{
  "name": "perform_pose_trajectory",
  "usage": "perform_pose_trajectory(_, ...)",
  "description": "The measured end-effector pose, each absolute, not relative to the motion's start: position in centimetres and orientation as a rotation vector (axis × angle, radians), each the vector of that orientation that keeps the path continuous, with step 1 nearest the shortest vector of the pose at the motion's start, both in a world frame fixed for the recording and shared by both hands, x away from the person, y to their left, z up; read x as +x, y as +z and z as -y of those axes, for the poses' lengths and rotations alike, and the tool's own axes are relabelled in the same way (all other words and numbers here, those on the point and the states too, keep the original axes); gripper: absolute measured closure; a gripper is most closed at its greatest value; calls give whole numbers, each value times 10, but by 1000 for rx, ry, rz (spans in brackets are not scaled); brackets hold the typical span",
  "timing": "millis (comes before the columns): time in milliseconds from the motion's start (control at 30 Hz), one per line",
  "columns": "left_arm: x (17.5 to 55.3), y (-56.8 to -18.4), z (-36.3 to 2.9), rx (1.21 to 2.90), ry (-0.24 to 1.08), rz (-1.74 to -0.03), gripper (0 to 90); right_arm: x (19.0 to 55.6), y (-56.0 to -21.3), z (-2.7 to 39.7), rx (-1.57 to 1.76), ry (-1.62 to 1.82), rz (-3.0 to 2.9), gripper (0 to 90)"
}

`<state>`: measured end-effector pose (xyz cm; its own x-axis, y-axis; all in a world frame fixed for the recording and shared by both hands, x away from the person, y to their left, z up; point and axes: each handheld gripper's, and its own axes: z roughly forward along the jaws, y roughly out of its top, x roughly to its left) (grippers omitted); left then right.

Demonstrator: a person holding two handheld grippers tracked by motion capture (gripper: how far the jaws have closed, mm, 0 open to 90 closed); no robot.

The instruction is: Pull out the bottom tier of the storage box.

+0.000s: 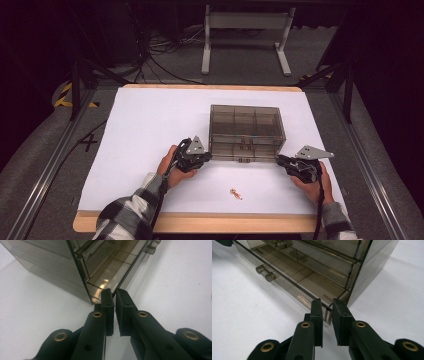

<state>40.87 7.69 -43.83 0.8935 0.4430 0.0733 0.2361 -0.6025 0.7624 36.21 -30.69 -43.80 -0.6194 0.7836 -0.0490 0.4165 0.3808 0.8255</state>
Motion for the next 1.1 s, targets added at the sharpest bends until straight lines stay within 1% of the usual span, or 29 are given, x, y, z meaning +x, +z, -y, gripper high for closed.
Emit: perform_pose_trajectory(1100,402,-437,-78,2262,313,-445,858,355,-435,308,1011,1129,-2235,821)
